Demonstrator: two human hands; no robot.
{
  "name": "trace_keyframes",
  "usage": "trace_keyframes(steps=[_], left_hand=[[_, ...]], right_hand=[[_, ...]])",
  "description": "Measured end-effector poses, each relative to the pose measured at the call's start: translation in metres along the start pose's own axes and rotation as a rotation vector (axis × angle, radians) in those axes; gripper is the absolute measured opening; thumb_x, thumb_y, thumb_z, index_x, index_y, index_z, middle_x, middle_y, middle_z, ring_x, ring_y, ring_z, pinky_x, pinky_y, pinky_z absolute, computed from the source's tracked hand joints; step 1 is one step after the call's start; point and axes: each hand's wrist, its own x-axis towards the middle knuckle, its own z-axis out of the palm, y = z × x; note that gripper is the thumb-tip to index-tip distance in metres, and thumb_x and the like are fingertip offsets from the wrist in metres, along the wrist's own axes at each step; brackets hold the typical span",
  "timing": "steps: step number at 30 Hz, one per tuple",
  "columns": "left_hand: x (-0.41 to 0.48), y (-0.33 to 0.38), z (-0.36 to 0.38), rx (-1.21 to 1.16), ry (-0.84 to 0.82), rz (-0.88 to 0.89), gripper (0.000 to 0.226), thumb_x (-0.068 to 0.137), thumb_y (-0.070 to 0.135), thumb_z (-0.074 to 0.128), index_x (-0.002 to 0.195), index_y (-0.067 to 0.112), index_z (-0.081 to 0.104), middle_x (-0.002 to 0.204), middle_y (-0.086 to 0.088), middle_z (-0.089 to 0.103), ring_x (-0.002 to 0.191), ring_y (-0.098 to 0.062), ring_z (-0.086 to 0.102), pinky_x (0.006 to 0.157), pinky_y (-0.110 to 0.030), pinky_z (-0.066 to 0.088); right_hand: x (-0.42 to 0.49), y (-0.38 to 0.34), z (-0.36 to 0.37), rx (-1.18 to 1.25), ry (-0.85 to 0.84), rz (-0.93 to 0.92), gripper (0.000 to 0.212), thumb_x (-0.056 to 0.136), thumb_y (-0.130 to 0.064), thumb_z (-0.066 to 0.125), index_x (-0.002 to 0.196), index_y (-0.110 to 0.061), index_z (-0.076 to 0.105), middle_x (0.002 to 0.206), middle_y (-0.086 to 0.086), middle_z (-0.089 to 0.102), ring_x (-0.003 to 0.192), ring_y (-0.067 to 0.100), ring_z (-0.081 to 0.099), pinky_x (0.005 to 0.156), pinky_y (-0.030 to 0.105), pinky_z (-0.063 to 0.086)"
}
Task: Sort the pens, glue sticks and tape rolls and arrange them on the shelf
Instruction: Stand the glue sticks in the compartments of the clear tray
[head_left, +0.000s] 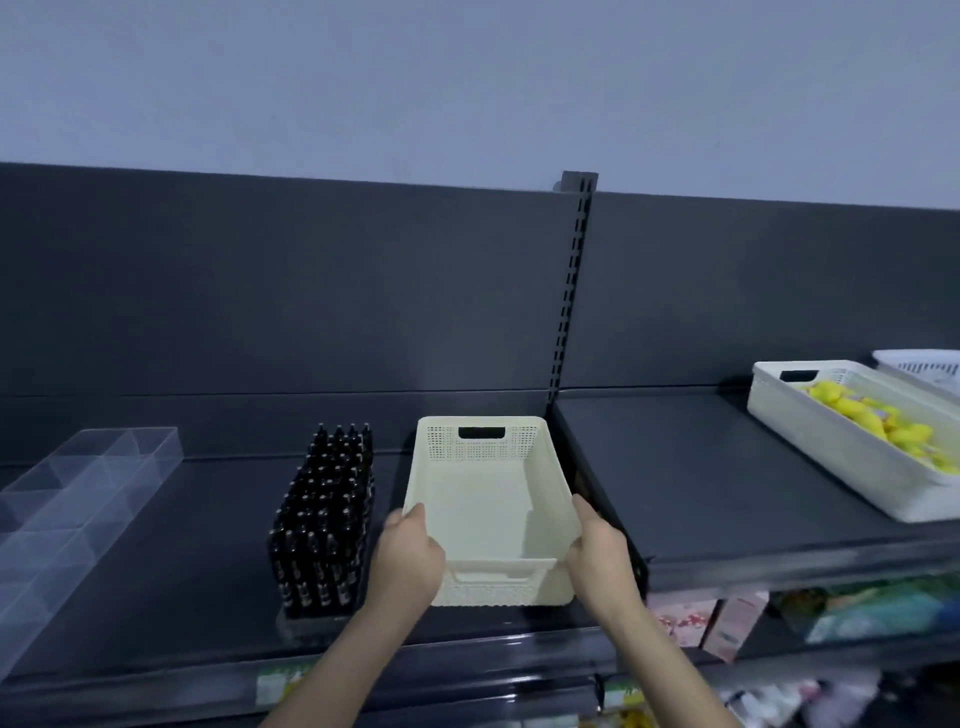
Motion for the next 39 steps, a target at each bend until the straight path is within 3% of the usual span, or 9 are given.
trace_keyframes(steps=[6, 9, 13, 17, 20, 23, 25, 33, 39], left_hand=[[-0.021, 0.056, -0.028, -0.229, 0.244, 0.373, 0.044, 0.096, 0.011, 0.035, 0.140, 0.014, 0.037, 0.150, 0.002, 0.030, 0.136, -0.015, 0.029, 0.108, -0.023, 0.022], [-0.018, 0.090, -0.007, -0.295, 0.140, 0.510, 0.043, 0.098, 0.020, 0.036, 0.140, 0.016, 0.037, 0.148, 0.006, 0.032, 0.136, -0.010, 0.027, 0.105, -0.017, 0.019], [-0.013, 0.123, 0.042, -0.248, -0.046, 0.583, 0.037, 0.096, 0.032, 0.041, 0.125, 0.013, 0.053, 0.138, 0.005, 0.039, 0.118, -0.018, 0.046, 0.100, -0.027, 0.038], [-0.005, 0.137, 0.078, -0.164, -0.217, 0.559, 0.046, 0.091, 0.043, 0.048, 0.125, 0.013, 0.051, 0.135, 0.005, 0.036, 0.113, -0.019, 0.051, 0.097, -0.034, 0.045], [-0.004, 0.152, 0.100, -0.104, -0.212, 0.516, 0.058, 0.092, 0.046, 0.044, 0.140, 0.017, 0.031, 0.149, 0.001, 0.023, 0.130, -0.022, 0.036, 0.109, -0.035, 0.033], [-0.018, 0.179, 0.110, 0.066, -0.025, 0.485, 0.075, 0.084, 0.068, 0.021, 0.147, 0.028, 0.012, 0.157, -0.006, -0.007, 0.144, -0.021, -0.008, 0.117, -0.034, 0.000], [-0.031, 0.205, 0.118, 0.116, 0.096, 0.549, 0.092, 0.066, 0.071, -0.005, 0.146, 0.031, 0.016, 0.157, -0.003, -0.011, 0.143, -0.016, -0.016, 0.113, -0.029, -0.013], [-0.074, 0.317, 0.203, 0.050, 0.038, 0.646, 0.045, 0.099, 0.037, 0.028, 0.141, 0.023, 0.034, 0.154, 0.009, 0.017, 0.143, -0.006, 0.009, 0.114, -0.020, 0.006], [-0.066, 0.370, 0.245, -0.036, 0.017, 0.627, 0.041, 0.099, 0.027, 0.037, 0.138, 0.017, 0.040, 0.150, 0.006, 0.026, 0.141, -0.008, 0.017, 0.110, -0.017, 0.012]], right_hand=[[0.006, -0.010, -0.066, 0.226, 0.253, -0.057, 0.040, 0.078, 0.012, 0.032, 0.095, -0.012, 0.060, 0.081, -0.001, 0.062, 0.074, 0.016, 0.053, 0.057, 0.009, 0.037], [0.017, 0.019, -0.100, 0.281, 0.394, 0.050, 0.045, 0.075, 0.013, 0.034, 0.094, -0.014, 0.064, 0.086, 0.000, 0.066, 0.084, 0.020, 0.058, 0.069, 0.019, 0.043], [0.023, 0.061, -0.131, 0.269, 0.440, 0.193, 0.042, 0.076, 0.014, 0.035, 0.094, -0.007, 0.066, 0.093, 0.013, 0.066, 0.098, 0.032, 0.059, 0.083, 0.037, 0.046], [0.047, 0.096, -0.153, 0.099, 0.393, 0.198, 0.024, 0.082, 0.006, 0.039, 0.083, -0.004, 0.061, 0.079, 0.011, 0.061, 0.082, 0.029, 0.056, 0.062, 0.026, 0.035], [0.062, 0.120, -0.165, -0.002, 0.385, 0.172, 0.023, 0.089, -0.003, 0.042, 0.067, -0.008, 0.041, 0.061, 0.005, 0.046, 0.073, 0.032, 0.050, 0.056, 0.032, 0.025], [0.060, 0.139, -0.190, -0.065, 0.408, 0.124, 0.017, 0.092, -0.007, 0.042, 0.093, -0.003, 0.059, 0.088, 0.015, 0.064, 0.094, 0.034, 0.058, 0.068, 0.032, 0.034], [0.056, 0.155, -0.212, -0.073, 0.402, 0.062, 0.028, 0.093, -0.008, 0.043, 0.116, 0.000, 0.057, 0.114, 0.017, 0.063, 0.110, 0.031, 0.055, 0.086, 0.031, 0.039], [0.044, 0.241, -0.318, -0.102, 0.327, -0.092, 0.034, 0.094, -0.012, 0.046, 0.126, -0.005, 0.053, 0.129, 0.010, 0.057, 0.121, 0.023, 0.052, 0.097, 0.026, 0.036], [0.053, 0.299, -0.366, -0.082, 0.317, -0.054, 0.033, 0.093, -0.009, 0.047, 0.125, -0.006, 0.055, 0.126, 0.010, 0.059, 0.118, 0.023, 0.054, 0.097, 0.029, 0.039]])
